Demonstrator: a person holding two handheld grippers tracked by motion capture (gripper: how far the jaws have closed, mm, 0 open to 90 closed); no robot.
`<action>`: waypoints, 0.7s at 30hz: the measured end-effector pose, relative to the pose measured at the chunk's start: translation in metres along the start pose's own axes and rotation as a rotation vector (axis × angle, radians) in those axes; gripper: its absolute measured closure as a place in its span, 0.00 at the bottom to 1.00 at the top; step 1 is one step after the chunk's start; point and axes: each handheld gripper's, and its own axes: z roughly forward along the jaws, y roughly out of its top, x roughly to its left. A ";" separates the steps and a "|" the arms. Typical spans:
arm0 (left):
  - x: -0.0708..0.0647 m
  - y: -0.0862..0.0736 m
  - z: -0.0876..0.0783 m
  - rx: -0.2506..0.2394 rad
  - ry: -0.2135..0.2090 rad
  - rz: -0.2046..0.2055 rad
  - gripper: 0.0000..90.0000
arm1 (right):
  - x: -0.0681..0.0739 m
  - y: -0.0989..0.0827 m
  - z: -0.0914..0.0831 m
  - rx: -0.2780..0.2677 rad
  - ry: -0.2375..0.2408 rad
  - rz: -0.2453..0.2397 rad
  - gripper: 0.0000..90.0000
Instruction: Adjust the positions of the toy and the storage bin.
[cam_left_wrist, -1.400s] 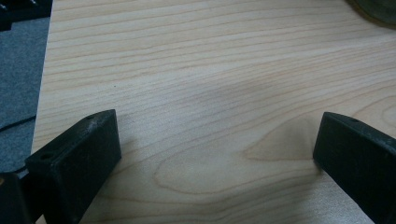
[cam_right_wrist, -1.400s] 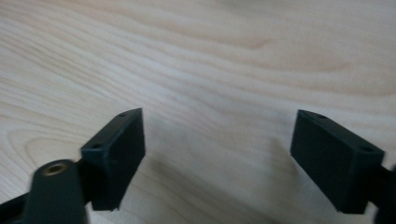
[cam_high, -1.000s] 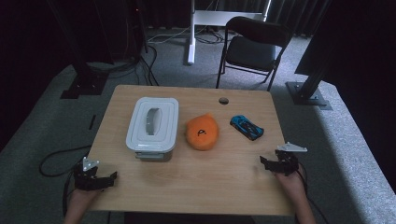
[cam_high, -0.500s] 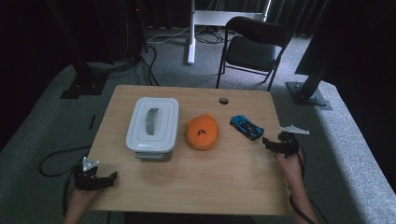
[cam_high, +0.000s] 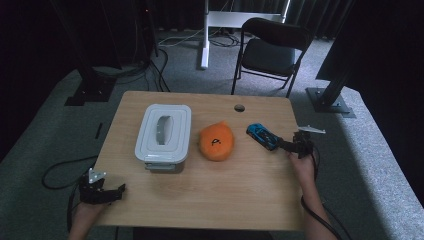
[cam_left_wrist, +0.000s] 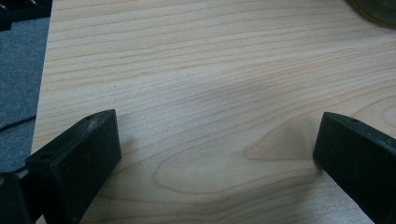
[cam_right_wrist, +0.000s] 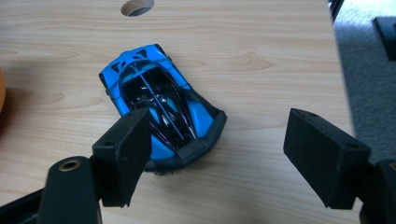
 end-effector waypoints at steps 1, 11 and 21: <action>0.000 0.000 0.000 0.000 0.000 0.000 0.01 | 0.001 -0.001 0.006 0.010 -0.009 0.005 0.29; 0.000 0.000 0.000 0.000 0.000 0.000 0.01 | 0.000 0.005 0.023 0.041 -0.056 0.061 0.46; 0.000 0.000 0.000 0.000 0.000 0.000 0.01 | 0.001 0.007 0.031 0.076 -0.077 0.060 0.67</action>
